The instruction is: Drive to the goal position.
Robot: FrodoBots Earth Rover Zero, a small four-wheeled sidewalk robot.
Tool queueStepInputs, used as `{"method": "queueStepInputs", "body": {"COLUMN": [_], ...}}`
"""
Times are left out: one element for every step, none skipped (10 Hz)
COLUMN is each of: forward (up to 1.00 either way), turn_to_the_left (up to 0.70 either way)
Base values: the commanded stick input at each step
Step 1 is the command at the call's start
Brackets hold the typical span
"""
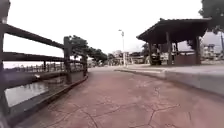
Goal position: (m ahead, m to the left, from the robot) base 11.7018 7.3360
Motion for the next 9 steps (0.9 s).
{"method": "queueStepInputs", "body": {"forward": [1.0, 1.0, 1.0, 1.0, 1.0, 1.0, 1.0, 1.0, 1.0], "turn_to_the_left": [0.0, 0.0, 0.0, 0.0, 0.0, 0.0, 0.0, 0.0, 0.0]}}
